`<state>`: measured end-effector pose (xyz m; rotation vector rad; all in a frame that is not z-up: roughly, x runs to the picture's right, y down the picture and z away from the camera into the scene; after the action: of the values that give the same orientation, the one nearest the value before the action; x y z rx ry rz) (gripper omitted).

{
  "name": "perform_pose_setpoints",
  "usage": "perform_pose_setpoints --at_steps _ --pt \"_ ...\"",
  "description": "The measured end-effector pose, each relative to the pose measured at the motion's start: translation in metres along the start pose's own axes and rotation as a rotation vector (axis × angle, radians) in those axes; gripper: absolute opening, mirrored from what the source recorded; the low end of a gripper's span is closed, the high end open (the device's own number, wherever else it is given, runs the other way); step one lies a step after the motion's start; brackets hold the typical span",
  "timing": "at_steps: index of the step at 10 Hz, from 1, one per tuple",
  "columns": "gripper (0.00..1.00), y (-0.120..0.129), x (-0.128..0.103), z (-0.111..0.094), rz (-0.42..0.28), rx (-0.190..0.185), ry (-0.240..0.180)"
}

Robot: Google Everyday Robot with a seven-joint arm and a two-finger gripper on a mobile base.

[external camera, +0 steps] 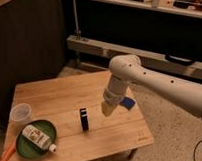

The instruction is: Knock the eraser over

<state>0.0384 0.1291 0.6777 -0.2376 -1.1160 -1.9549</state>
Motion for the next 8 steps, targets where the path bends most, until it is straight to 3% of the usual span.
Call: perform_pose_setpoints --at_steps 8 --pt "0.06 -0.0003 -0.0013 -0.0007 0.006 -0.01 0.006"
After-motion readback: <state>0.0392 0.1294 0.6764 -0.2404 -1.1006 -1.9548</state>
